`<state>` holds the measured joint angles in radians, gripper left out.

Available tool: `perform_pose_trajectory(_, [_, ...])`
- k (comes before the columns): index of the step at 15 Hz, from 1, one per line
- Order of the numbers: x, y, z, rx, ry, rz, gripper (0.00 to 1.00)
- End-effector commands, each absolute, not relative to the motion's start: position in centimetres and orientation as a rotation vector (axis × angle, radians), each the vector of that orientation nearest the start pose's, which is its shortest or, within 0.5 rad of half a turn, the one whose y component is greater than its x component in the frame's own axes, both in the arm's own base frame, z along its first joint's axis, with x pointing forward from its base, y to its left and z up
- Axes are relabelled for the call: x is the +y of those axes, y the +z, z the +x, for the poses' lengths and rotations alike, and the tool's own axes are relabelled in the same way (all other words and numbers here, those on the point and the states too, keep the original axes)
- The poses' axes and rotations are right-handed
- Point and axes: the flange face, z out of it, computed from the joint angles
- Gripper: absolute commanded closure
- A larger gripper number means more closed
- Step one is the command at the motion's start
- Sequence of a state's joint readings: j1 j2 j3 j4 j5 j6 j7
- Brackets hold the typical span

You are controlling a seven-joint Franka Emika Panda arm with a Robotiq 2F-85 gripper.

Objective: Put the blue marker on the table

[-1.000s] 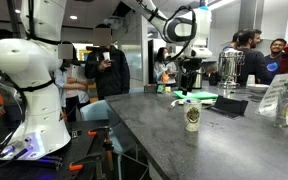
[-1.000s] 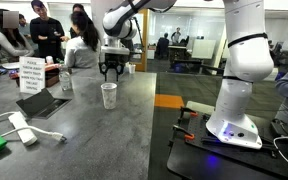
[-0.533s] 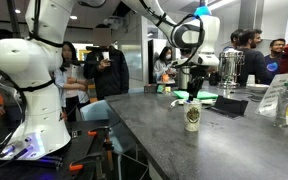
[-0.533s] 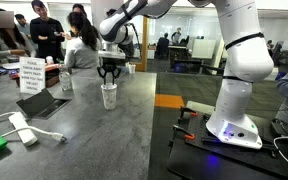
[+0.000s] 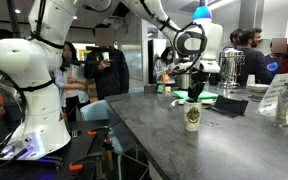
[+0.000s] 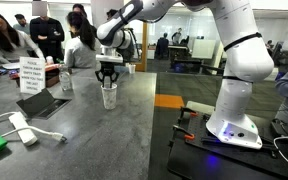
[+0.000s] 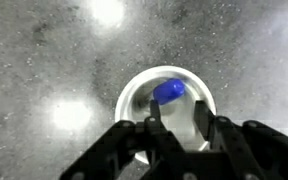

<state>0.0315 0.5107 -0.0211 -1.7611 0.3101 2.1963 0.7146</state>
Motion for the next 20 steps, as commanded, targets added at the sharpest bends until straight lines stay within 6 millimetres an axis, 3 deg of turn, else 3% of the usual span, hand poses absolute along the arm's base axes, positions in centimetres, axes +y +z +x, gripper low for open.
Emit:
perform_pose_trajectory(1, [1.7, 26.8, 65.5, 1.328, 0.246, -2.612, 0.59])
perform_pose_trajectory(10, [1.4, 25.0, 65.1, 1.351, 0.300, -2.600, 0.63])
perform_pose_trajectory(14, [1.6, 24.6, 65.1, 1.349, 0.312, -2.599, 0.72])
perform_pose_trajectory(16, [1.8, 24.5, 65.1, 1.344, 0.316, -2.597, 0.91])
perform_pose_trajectory(18, [1.9, 24.6, 65.1, 1.341, 0.319, -2.602, 0.98])
perform_pose_trajectory(20, [2.0, 24.6, 65.1, 1.340, 0.326, -2.606, 0.95])
